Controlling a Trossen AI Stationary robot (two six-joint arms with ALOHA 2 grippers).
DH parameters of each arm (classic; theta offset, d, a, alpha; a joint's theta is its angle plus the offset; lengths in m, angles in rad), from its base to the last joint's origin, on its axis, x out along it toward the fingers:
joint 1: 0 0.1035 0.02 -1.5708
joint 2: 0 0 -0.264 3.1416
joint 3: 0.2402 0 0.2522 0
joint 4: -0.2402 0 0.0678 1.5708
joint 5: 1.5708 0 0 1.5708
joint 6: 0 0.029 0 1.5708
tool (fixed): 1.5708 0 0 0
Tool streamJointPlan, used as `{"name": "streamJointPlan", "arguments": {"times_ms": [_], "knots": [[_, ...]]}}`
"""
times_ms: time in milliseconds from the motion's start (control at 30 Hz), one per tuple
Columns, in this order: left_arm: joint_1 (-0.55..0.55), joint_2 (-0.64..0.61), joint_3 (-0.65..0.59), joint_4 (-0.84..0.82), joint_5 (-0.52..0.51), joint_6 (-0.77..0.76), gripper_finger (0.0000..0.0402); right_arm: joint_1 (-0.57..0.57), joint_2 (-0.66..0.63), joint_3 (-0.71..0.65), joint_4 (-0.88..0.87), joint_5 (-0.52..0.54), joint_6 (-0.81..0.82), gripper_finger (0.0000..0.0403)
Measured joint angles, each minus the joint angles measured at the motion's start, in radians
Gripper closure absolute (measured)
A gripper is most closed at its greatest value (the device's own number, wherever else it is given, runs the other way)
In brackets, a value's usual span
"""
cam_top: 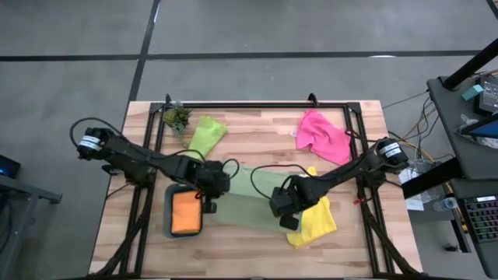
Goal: Fold microfiber towels
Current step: Fold the light green microfiber cloth
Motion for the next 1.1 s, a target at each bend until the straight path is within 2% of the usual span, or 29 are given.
{"name": "streamJointPlan", "arguments": {"times_ms": [300, 567, 967, 1100], "knots": [[0.125, 0.102, -0.001, 0.017, -0.001, 0.142, 0.0402, -0.086, 0.0, -0.011, -0.018, 0.068, -0.116, 0.0394], [0.199, 0.181, 0.0, 0.023, -0.054, 0.156, 0.0402, -0.158, 0.0, -0.015, -0.025, 0.077, -0.165, 0.0394], [0.234, 0.203, 0.0, 0.104, -0.06, 0.186, 0.0402, -0.211, 0.001, -0.041, -0.027, 0.095, -0.171, 0.0394], [0.235, 0.203, 0.0, 0.108, -0.107, 0.186, 0.0402, -0.213, 0.001, -0.065, -0.026, 0.095, -0.159, 0.0394]]}}
